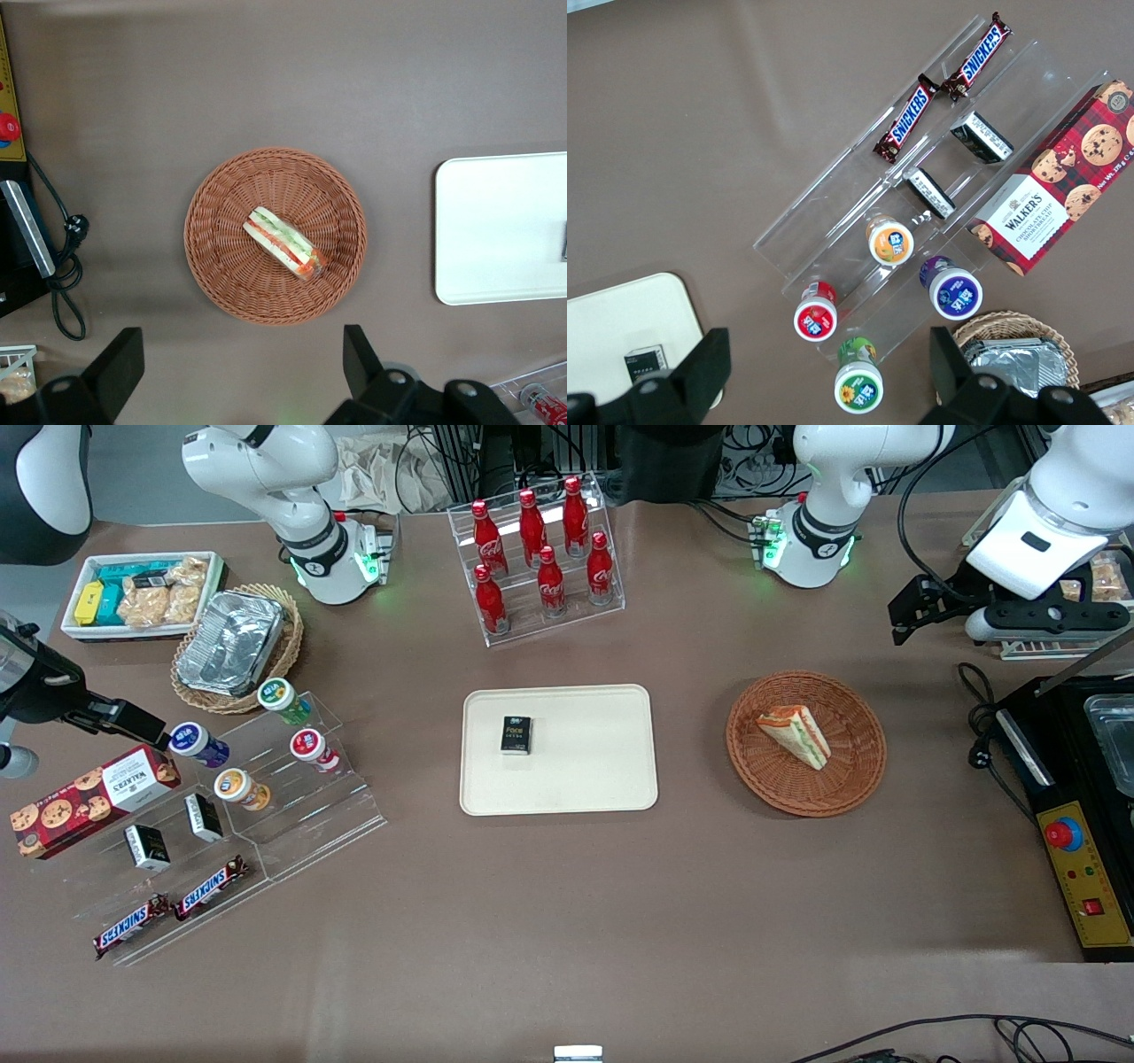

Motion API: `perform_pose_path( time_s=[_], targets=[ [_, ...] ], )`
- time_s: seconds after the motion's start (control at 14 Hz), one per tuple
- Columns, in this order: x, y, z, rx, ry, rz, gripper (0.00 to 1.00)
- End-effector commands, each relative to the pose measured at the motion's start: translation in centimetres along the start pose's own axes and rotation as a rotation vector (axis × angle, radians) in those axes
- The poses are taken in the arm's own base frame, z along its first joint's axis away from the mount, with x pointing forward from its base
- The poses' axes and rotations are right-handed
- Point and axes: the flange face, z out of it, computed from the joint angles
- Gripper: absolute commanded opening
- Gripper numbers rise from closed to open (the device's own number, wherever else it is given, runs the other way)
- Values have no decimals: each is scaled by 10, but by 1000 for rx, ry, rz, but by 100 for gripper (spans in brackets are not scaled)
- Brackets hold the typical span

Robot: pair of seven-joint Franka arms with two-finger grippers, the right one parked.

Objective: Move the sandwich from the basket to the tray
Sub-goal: 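Move the left gripper over the wicker basket toward the wrapped sandwich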

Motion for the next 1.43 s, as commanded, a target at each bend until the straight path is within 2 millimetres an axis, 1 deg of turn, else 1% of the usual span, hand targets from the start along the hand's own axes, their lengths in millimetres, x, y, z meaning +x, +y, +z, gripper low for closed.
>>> perform_pose_path(
  time_s=[0.0, 0.43, 0.5, 0.64, 0.71, 0.79, 0.93, 1.07, 1.14, 1.29, 1.36],
  targets=[
    [-4, 6, 0, 11, -13, -2, 100],
    [-8, 2, 1, 21, -35, -22, 100],
    [-9, 2, 1, 23, -36, -60, 100],
    [-11, 5, 1, 8, -45, -201, 100],
    [-10, 9, 4, 15, -56, -275, 100],
    [-11, 18, 7, 29, -56, -327, 100],
    [-13, 26, 7, 34, -55, -418, 100],
    [-15, 37, 14, 42, -56, -511, 100],
    [-15, 36, 18, 44, -56, -549, 100],
    [-18, 35, 34, 56, -75, -568, 100],
    [-17, 33, 46, 56, -66, -599, 100]
  ],
)
